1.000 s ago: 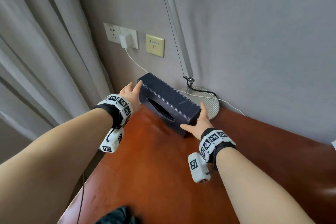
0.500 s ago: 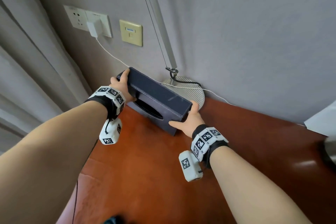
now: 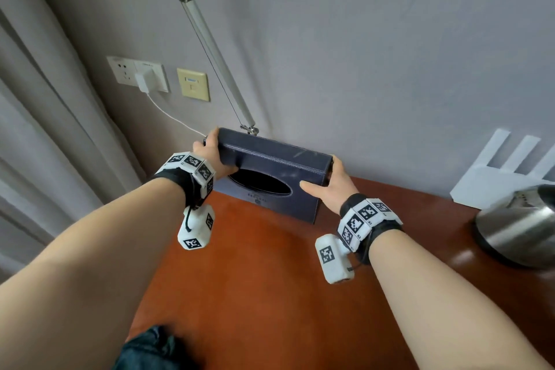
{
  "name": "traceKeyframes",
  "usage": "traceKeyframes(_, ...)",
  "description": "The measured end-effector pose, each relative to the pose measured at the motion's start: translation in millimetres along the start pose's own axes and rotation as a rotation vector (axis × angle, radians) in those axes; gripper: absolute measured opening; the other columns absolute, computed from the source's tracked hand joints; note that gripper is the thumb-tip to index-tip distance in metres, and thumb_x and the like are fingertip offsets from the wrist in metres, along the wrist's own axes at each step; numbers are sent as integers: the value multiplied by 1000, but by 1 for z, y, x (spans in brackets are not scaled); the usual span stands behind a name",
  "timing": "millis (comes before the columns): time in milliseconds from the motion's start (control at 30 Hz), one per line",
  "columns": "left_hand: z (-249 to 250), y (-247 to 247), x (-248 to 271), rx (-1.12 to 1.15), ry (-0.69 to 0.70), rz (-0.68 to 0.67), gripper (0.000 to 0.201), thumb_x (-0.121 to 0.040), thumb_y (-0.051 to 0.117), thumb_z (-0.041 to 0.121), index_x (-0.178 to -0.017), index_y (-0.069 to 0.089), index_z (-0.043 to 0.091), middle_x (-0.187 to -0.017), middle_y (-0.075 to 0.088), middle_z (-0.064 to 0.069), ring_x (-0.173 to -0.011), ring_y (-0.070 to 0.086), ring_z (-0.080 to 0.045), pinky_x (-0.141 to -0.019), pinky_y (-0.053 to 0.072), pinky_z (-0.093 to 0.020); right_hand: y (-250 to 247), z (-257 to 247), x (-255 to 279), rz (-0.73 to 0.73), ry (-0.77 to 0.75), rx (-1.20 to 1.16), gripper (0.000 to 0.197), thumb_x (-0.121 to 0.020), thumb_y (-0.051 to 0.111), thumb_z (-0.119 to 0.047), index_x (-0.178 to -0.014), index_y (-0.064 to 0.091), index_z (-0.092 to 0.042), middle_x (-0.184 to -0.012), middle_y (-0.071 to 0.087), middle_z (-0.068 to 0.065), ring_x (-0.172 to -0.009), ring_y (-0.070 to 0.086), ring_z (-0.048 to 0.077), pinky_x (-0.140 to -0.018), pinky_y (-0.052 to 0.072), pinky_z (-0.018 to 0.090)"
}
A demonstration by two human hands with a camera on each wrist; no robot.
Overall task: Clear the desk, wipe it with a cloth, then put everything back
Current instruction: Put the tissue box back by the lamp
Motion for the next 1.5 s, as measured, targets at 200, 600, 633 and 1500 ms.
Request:
traceKeyframes(200,90,23,61,-35,121,35,102,-75,75,35,-150,7,31,-143,32,-13,-130,40,-35,-108,35,-43,-100,34,42,80,-39,-65,69,-80,69,-35,-136,33,-17,-132,54,2,-119,53,20,-105,42,41)
traceKeyframes(600,229,147,131,-151,258,-97,95,-76,73,41,-148,11,43,-132,36,-16,-122,44,-35,-108,35,-39,-265,136,78,164,187,138,68,-98,37,-43,-149,11,-7,-150,33,13,-136,36,29,-107,30,32)
traceKeyframes(633,233,156,129,-169,251,-122,94,-77,72,41,-148,10,43,-131,35,-16,-121,44,-35,-108,35,-39,-268,144,75,163,210,143,68,-98,36,-43,-149,9,-7,-150,33,14,-136,35,29,-107,30,32)
traceKeyframes(1500,248,273,27,-596,206,-530,81,-86,59,49,-150,10,38,-150,19,-16,-130,38,-37,-106,38,-41,-234,254,-60,42,646,260,66,-101,34,-29,-148,-1,0,-149,34,18,-134,39,32,-105,33,35)
Point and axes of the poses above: each hand's wrist, its own x-axis away from the middle knuckle, its own y-axis out of the palm, z = x × y, the point moved 5 cm from there along -x, towards the middle knuckle
